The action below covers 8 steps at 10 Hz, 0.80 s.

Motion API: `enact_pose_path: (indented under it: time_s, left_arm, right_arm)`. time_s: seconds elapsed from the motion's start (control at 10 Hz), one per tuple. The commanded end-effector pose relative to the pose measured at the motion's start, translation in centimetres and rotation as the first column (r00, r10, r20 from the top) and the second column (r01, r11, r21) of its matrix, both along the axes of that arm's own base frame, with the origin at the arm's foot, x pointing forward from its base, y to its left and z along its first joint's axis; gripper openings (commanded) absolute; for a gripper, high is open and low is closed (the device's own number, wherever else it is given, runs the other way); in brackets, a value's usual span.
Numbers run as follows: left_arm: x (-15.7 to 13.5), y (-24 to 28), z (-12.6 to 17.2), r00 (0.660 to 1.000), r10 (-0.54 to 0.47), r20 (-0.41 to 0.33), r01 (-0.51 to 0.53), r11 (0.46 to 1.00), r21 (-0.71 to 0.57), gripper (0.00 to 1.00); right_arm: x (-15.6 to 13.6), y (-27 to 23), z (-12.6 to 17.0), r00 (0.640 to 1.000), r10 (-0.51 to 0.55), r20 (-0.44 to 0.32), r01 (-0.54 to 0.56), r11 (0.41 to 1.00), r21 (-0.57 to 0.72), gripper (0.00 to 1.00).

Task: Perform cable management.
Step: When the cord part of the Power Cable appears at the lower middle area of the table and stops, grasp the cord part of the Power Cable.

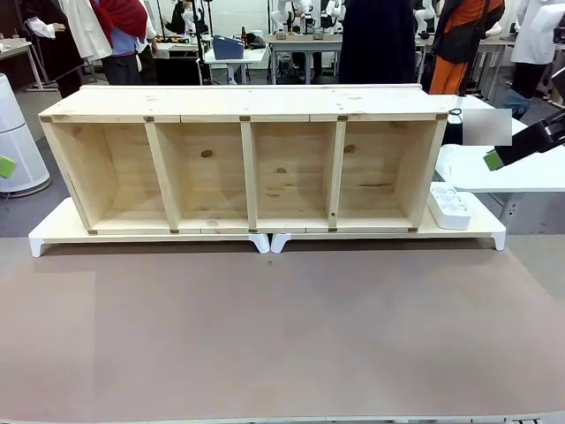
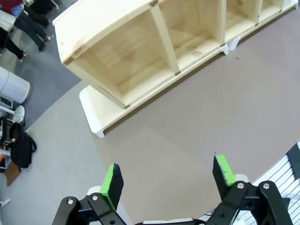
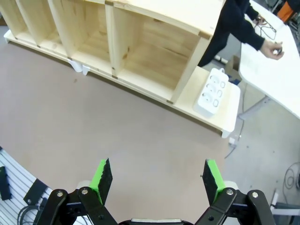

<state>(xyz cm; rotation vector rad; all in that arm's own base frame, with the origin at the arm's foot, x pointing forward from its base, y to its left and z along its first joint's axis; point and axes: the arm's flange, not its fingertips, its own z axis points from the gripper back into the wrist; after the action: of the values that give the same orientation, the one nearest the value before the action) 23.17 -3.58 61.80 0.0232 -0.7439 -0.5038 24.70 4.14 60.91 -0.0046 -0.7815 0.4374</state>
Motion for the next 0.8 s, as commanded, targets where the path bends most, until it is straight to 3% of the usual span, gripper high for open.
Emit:
enact_pose_path:
  time_s: [0.0, 0.3, 0.4, 0.5, 0.7]
  left_arm:
    - [-4.7, 1.2, -16.5, 1.000, -0.001, 0.009, 0.001, 1.000, -0.001, 1.00]
    - [-4.4, 1.3, -16.6, 1.000, -0.003, 0.005, 0.003, 1.000, -0.004, 1.00]
    - [0.5, 0.5, -0.6, 1.000, 0.006, -0.024, -0.006, 1.000, -0.009, 1.00]
    - [0.5, 0.5, -0.6, 1.000, 0.006, -0.024, -0.006, 1.000, -0.009, 1.00]
    - [0.5, 0.5, -0.6, 1.000, 0.006, -0.024, -0.006, 1.000, -0.009, 1.00]
  right_arm:
    - [-5.0, -0.8, -13.8, 1.000, -0.002, 0.003, 0.002, 1.000, 0.014, 1.00]
    - [-4.7, -0.7, -14.1, 1.000, 0.004, -0.003, -0.004, 1.000, 0.016, 1.00]
    - [-4.6, -0.7, -14.1, 1.000, 0.023, -0.007, -0.023, 1.000, 0.019, 1.00]
    - [0.2, 0.0, -0.3, 1.000, 0.001, -0.014, -0.001, 1.000, -0.001, 1.00]
    - [0.2, 0.0, -0.3, 1.000, 0.001, -0.014, -0.001, 1.000, -0.001, 1.00]
